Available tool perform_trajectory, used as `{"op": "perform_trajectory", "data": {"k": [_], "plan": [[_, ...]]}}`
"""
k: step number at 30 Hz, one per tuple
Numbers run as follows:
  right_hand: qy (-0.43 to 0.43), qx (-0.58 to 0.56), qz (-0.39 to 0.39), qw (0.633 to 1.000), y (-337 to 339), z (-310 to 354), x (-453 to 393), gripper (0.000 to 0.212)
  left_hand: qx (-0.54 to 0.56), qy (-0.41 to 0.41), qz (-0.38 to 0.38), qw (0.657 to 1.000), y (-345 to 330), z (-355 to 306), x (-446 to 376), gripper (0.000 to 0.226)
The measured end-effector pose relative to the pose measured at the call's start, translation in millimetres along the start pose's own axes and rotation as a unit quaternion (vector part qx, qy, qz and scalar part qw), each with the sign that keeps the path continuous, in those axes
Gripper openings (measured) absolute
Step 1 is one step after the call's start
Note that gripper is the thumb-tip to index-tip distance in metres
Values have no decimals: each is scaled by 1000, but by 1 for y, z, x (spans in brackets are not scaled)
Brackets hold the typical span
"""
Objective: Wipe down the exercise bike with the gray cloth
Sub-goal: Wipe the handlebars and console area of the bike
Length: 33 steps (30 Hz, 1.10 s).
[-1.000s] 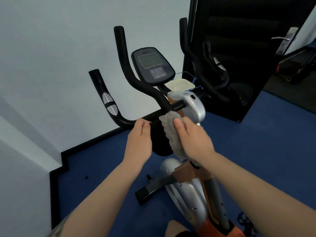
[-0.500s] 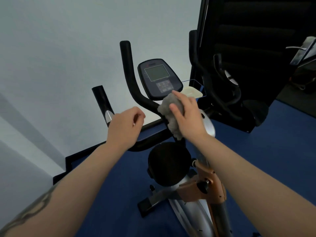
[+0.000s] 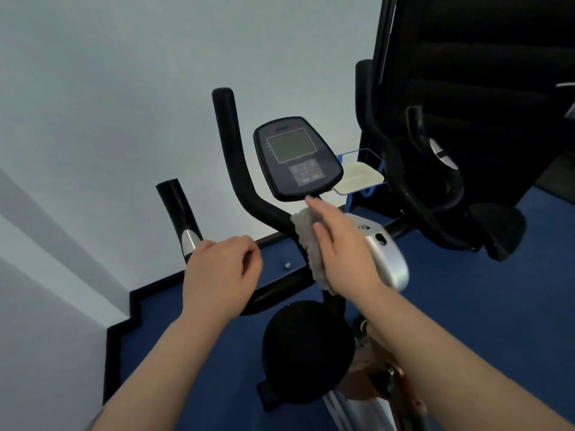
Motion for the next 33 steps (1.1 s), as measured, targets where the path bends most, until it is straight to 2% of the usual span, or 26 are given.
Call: {"op": "perform_trajectory", "data": {"k": [5, 10, 15, 18, 22, 26, 30, 33], "plan": [[45, 77, 55, 994, -5, -12, 33, 48, -37, 35, -14, 999, -4, 1, 1, 19], [-29, 108, 65, 992, -14, -8, -10, 36, -25, 28, -17, 999, -1, -1, 0, 19], [21, 117, 75, 990, -10, -8, 33, 54, 5, 25, -23, 999, 2, -2, 3, 21], [-8, 169, 101, 980, -13, -10, 5, 41, 12, 26, -33, 999, 1, 3, 3, 23], [-12, 113, 93, 989, -11, -5, 3, 33, 32, 34, -31, 998, 1, 5, 2, 26], [23, 139, 105, 984, -4, -11, 35, 52, 48, 26, -44, 998, 4, 4, 3, 28], [-10, 148, 113, 982, -8, -6, 1, 34, 34, 26, -46, 998, 3, 4, 4, 28], [-19, 143, 84, 986, -9, -4, 10, 37, 34, 33, -43, 998, 3, 5, 3, 26]]}}
Point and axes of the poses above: each hand's wrist, its own x-axis away from the middle knuckle, its own y-axis out of the back of the hand, z = x × y, the point moved 6 cm from there along -x, towards the middle knuckle, and after that the axes turned 9 degrees about z, right-handed, at the moved point
